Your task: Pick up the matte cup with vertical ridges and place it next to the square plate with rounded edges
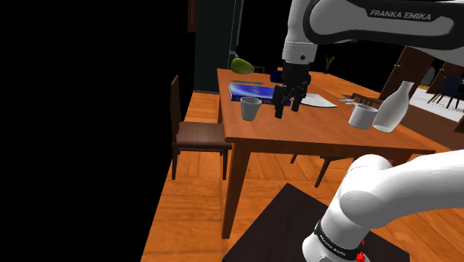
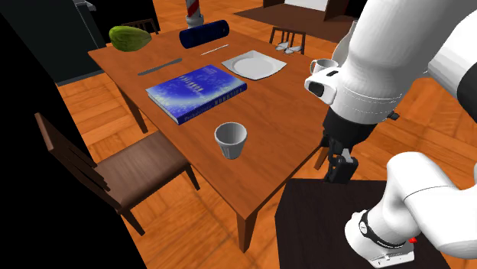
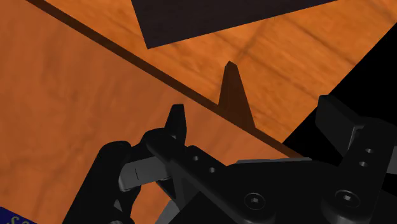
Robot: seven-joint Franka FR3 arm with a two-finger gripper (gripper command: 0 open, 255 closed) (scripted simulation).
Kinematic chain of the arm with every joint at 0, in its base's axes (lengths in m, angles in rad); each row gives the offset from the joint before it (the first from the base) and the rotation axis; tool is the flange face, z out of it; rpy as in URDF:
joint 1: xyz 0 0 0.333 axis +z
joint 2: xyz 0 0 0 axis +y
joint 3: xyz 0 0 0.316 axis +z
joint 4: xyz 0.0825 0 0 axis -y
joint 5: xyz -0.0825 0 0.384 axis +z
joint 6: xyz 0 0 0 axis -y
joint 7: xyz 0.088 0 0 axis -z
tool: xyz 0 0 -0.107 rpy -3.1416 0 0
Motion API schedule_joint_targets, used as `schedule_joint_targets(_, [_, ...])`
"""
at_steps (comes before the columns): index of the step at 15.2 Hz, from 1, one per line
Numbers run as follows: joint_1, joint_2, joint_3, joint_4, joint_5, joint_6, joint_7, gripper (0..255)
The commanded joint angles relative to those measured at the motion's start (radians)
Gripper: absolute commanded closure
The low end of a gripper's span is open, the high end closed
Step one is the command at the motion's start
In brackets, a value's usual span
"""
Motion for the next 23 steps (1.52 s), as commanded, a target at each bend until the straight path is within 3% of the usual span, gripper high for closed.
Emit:
schedule_joint_targets(1, [0.000,0.000,0.000,0.000,0.000,0.000,0.000,0])
schedule_joint_targets(10, [-0.002,0.315,-0.051,0.149,-0.098,0.193,-0.118,0])
schedule_joint_targets(19, [-0.003,0.642,-0.080,0.395,-0.158,0.308,-0.221,0])
schedule_joint_targets(23, [-0.007,0.662,-0.086,0.374,-0.163,0.352,-0.225,0])
